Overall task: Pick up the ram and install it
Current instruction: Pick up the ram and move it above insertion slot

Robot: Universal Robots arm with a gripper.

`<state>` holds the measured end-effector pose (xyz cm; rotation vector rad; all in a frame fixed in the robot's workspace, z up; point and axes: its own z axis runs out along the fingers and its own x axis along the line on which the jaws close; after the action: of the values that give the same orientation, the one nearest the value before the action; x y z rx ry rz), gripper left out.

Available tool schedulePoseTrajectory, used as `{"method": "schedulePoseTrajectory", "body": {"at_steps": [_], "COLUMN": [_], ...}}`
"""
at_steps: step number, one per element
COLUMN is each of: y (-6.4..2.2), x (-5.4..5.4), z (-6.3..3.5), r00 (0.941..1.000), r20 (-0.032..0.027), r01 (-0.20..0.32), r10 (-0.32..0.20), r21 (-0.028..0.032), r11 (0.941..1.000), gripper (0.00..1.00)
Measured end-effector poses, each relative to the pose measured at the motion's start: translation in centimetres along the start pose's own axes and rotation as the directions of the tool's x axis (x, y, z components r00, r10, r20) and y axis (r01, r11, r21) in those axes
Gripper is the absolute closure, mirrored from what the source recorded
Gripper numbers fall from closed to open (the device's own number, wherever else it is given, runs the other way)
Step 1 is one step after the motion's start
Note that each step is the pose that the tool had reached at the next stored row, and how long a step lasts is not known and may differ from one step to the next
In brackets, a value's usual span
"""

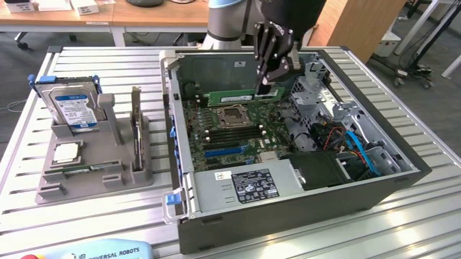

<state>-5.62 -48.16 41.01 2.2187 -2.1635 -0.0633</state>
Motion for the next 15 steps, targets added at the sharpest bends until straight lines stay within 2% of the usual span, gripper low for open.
{"method": "schedulePoseTrajectory", "body": {"at_steps": [4, 11, 15], "y": [-0.96, -0.98, -0.99], "x": [0.03, -0.05, -0.56], "z": [-0.06, -0.05, -0.03], "r00": [1.0, 1.0, 1.0], "r20": [0.0, 0.0008, 0.003], "r01": [0.0, 0.0, 0.0], "r10": [0.0, 0.0, 0.0], "r21": [-0.0002, -0.0001, -0.0001], "r11": [1.0, 1.0, 1.0], "gripper": [0.88, 0.88, 0.88]}}
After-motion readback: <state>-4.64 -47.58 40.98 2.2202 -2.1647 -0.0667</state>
